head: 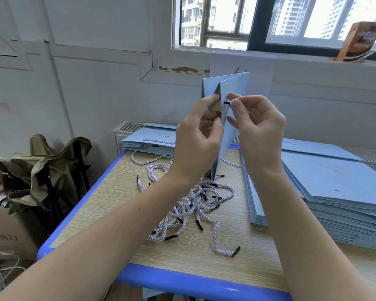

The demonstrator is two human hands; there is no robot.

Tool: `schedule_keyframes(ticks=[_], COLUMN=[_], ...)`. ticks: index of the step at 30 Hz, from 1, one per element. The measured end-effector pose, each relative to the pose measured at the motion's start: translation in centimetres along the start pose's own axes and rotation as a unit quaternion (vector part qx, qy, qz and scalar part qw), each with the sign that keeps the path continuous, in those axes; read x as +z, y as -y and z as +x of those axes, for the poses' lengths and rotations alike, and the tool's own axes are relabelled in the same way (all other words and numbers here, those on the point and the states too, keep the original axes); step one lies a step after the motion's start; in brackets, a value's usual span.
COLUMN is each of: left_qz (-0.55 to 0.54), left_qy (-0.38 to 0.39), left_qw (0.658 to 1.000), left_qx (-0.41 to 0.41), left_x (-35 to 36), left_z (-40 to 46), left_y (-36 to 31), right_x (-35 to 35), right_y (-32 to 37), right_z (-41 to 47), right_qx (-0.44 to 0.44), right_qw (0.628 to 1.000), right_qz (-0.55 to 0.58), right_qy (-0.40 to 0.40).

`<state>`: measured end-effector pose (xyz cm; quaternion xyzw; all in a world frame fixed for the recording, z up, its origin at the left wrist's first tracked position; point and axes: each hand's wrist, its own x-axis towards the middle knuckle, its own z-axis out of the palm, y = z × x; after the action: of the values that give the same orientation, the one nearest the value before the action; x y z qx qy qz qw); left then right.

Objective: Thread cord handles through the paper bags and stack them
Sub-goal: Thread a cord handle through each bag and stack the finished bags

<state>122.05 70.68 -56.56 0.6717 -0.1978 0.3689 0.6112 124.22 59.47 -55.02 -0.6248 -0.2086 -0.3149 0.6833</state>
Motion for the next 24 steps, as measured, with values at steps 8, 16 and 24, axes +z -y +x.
schedule_keyframes(ticks=[8, 16, 24], left_qz=[-0.029, -0.016, -0.005], left_qy=[-0.031, -0.039, -0.035], left_qw=[0.999, 0.999, 0.999], left_qx=[-0.02, -0.03, -0.027], left_x=[-0.3, -0.5, -0.5], left_z=[0.2, 0.4, 0.3], left_y=[-0.1, 0.3, 0.2], right_x=[0.1, 0.2, 0.2], right_y=[-1.1, -1.6, -1.3], right_z=[0.1, 0.2, 0.2], right_qx=[0.007, 0.009, 0.011], right_qw=[1.0, 0.998, 0.998], right_qz=[-0.024, -0.053, -0.058], right_qy=[0.014, 0.018, 0.021])
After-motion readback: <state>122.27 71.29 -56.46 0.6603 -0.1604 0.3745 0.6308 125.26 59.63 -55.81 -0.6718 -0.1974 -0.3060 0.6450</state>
